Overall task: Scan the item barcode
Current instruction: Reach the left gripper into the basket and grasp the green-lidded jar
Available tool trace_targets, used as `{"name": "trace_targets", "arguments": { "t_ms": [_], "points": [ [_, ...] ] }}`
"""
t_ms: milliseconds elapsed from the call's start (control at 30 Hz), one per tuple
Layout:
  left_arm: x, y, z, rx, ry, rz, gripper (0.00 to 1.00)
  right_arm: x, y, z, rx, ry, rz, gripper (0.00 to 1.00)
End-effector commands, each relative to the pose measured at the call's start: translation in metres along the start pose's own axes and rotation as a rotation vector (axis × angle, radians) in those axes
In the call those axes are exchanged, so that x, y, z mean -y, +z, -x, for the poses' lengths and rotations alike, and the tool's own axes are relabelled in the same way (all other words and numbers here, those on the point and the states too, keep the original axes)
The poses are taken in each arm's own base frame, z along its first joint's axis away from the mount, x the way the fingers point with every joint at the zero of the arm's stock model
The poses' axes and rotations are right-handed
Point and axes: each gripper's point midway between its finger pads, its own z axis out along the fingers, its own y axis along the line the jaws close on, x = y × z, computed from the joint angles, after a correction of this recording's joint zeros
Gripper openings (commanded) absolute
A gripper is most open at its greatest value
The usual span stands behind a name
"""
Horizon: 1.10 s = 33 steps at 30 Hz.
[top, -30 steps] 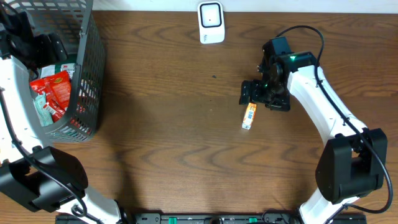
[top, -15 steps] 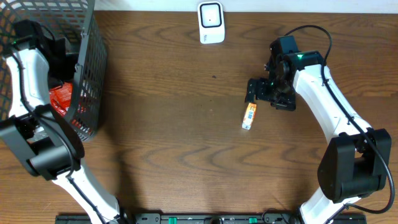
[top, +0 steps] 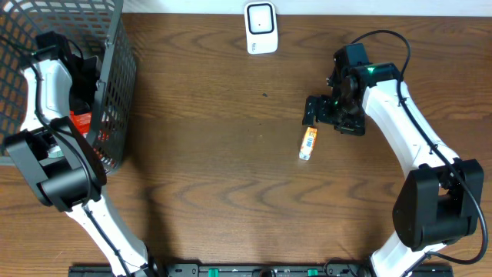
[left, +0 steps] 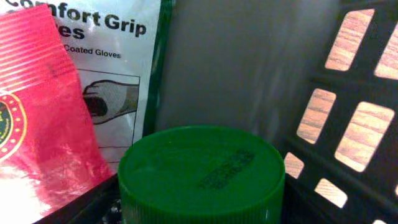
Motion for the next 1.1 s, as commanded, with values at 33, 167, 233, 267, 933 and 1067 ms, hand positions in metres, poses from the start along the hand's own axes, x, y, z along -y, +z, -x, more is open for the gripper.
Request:
{"name": "trace_targets", "arguments": {
  "t_ms": [33, 167, 233, 267, 933, 1067],
  "points": [
    [0.002, 0.014, -0.015, -0.062, -0.036, -0.017, 0.80, 0.002, -0.001, 0.002, 0.006, 0.014, -0.003, 0.99],
    [0.002, 0.019, -0.021, -0.081, -0.040, -0.019, 0.83, 0.002, -0.001, 0.002, 0.006, 0.014, -0.003, 0.99],
    [0.002, 0.020, -0.022, -0.084, -0.041, -0.020, 0.76, 0.002, -0.001, 0.002, 0.007, 0.014, -0.003, 0.99],
    [0.002, 0.020, -0.022, -0.085, -0.042, -0.020, 0.70, 0.002, -0.001, 0.002, 0.007, 0.014, -0.003, 0.99],
    [-0.018, -0.142, 0.019, 0.334, -0.159, 0.045, 0.44, 0.003, -0.002, 0.005, 0.017, 0.017, 0.000, 0.99],
    [-0.009, -0.185, 0.022, 0.455, -0.131, 0.060, 0.44, 0.007, -0.005, 0.008, 0.025, -0.005, 0.001, 0.99]
  ]
}}
